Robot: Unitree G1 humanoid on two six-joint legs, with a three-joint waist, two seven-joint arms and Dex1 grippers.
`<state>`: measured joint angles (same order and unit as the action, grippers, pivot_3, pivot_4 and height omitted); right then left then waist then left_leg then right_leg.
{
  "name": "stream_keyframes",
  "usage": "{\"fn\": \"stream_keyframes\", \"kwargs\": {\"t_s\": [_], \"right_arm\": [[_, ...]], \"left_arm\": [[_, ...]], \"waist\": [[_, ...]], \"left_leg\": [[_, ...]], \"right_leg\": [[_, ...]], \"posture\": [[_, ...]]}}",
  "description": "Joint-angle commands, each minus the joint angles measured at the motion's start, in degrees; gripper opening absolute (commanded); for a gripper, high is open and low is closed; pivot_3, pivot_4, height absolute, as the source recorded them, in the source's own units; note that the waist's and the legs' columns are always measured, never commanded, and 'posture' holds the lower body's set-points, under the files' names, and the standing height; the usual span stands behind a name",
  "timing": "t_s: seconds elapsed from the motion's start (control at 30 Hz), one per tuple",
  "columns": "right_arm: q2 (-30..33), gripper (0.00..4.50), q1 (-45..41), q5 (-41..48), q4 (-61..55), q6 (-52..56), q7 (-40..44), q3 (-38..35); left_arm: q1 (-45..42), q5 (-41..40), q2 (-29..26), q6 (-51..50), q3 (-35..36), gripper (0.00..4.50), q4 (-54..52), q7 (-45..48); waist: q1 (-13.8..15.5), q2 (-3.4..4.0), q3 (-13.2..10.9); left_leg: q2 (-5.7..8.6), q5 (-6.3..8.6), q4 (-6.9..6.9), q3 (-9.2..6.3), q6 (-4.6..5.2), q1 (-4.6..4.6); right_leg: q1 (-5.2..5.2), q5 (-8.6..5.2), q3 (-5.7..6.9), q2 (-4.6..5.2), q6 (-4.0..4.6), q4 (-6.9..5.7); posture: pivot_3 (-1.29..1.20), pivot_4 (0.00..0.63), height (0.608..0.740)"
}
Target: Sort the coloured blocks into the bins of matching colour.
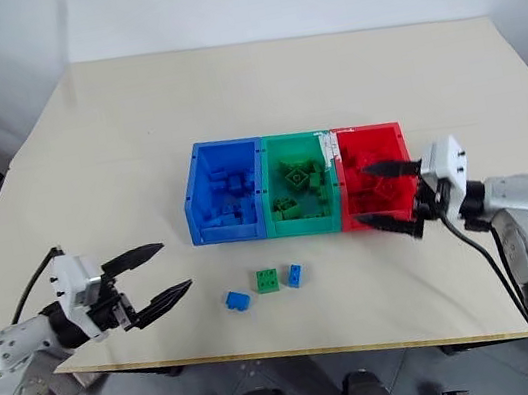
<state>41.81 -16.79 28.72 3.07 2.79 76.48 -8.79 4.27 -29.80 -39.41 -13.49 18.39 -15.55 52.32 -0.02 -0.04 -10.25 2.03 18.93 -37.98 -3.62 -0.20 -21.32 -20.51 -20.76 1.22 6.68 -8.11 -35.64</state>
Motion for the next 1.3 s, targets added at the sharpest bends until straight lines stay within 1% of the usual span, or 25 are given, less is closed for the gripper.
{"fn": "stream_keyframes", "kwargs": {"t_s": [0.03, 0.1, 0.23, 0.4, 0.53, 0.63, 0.67, 0.8, 0.93, 1.2, 1.3], "right_arm": [[1.8, 4.48, 3.9, 2.2, -0.3, -2.2, 3.3, -3.6], [2.0, 4.48, 5.4, 2.4, 1.7, -3.1, 2.1, -6.2], [4.5, 4.48, 11.4, 0.9, 5.7, -8.5, 4.4, -10.9], [4.4, 4.48, 14.4, 1.4, 3.2, -8.4, 4.2, -10.4], [4.5, 4.48, 14.5, 3.7, -6.2, -0.8, 1.8, -6.7], [5.1, 4.48, 11.6, 5.2, -15.0, 12.6, -4.2, -0.1], [4.8, 4.48, 10.3, 4.7, -16.4, 15.2, -5.7, 1.8], [1.8, 4.48, 3.9, -0.2, -16.2, 20.1, -10.3, 10.1], [-0.8, 4.48, 1.2, -4.6, -14.8, 22.0, -12.4, 16.9], [-7.7, 4.48, -0.4, -12.0, -11.3, 19.4, -18.0, 23.3], [-10.0, 4.48, -0.7, -13.2, -10.9, 19.5, -19.2, 24.8]], "left_arm": [[2.5, 1.5, -2.3, 3.3, 3.6, 4.5, 3.0, 2.6], [3.4, 1.6, -2.9, 4.4, 4.5, 4.5, 4.8, 3.4], [2.6, 0.4, -3.0, 4.2, 4.2, 4.5, 5.3, 4.9], [-0.7, -0.2, -2.3, 2.0, 0.4, 4.5, 3.1, 5.1], [-4.2, -2.9, -1.8, -1.3, -2.5, 4.5, -0.6, 5.3], [-5.5, -5.3, -1.8, -4.1, -3.9, 4.5, -4.0, 5.2], [-5.6, -6.0, -1.8, -5.0, -4.1, 4.5, -5.0, 5.0], [-4.5, -6.8, -1.6, -6.6, -4.4, 4.5, -8.2, 3.8], [-1.9, -7.3, -1.1, -7.0, -3.8, 4.5, -11.2, 2.4], [2.0, -8.1, -0.6, -7.1, -2.0, 4.5, -14.5, 0.3], [2.7, -8.2, -0.4, -6.9, -1.9, 4.5, -14.9, 0.0]], "waist": [[0.0, 0.01, 0.0], [0.0, 0.02, 0.0], [0.3, 0.04, 0.0], [-0.1, 0.05, 0.0], [-0.4, 0.09, 0.0], [-0.4, 0.1, 0.0], [-0.4, 0.1, -0.1], [-0.1, 0.09, -0.1], [0.2, 0.09, -0.1], [-0.3, 0.09, -0.1], [-0.3, 0.09, -0.1]], "left_leg": [[0.0, 0.0, 0.0, 0.0, 0.0, 0.02], [0.0, 0.0, 0.01, 0.0, 0.0, 0.02], [0.01, 0.0, 0.01, -0.03, -0.01, 0.02], [-0.04, 0.01, 0.02, -0.06, -0.03, 0.02], [-0.17, -0.02, 0.01, 0.11, -0.08, 0.09], [-0.23, -0.03, 0.01, 0.12, -0.12, 0.1], [-0.24, -0.04, 0.0, 0.12, -0.13, 0.11], [-0.23, -0.04, 0.0, 0.06, -0.14, 0.06], [-0.17, -0.02, 0.05, -0.05, -0.13, -0.02], [-0.07, 0.02, 0.05, -0.11, -0.08, -0.05], [-0.12, -0.03, 0.04, -0.1, -0.15, 0.01]], "right_leg": [[0.0, 0.0, 0.0, 0.0, 0.0, -0.01], [0.0, 0.0, -0.03, 0.02, 0.0, 0.0], [0.03, 0.0, -0.05, 0.1, 0.0, 0.02], [0.04, 0.0, -0.09, 0.08, 0.0, 0.04], [0.02, 0.0, -0.06, -0.02, 0.0, -0.02], [-0.01, 0.0, -0.1, -0.05, 0.0, -0.06], [-0.02, 0.0, -0.14, -0.05, 0.0, -0.07], [-0.04, 0.0, -0.25, -0.03, 0.01, -0.01], [-0.09, -0.01, -0.32, -0.01, 0.03, 0.02], [-0.1, -0.01, -0.24, 0.0, 0.04, 0.0], [-0.07, -0.02, -0.22, -0.03, 0.04, -0.02]], "posture": [[0.0, 0.15, 0.74], [0.0, 0.15, 0.74], [0.0, 0.15, 0.74], [0.0, 0.15, 0.74], [0.0, 0.15, 0.74], [0.0, 0.15, 0.74], [0.0, 0.15, 0.74], [0.0, 0.15, 0.74], [0.0, 0.15, 0.74], [0.0, 0.15, 0.74], [0.0, 0.15, 0.74]]}}
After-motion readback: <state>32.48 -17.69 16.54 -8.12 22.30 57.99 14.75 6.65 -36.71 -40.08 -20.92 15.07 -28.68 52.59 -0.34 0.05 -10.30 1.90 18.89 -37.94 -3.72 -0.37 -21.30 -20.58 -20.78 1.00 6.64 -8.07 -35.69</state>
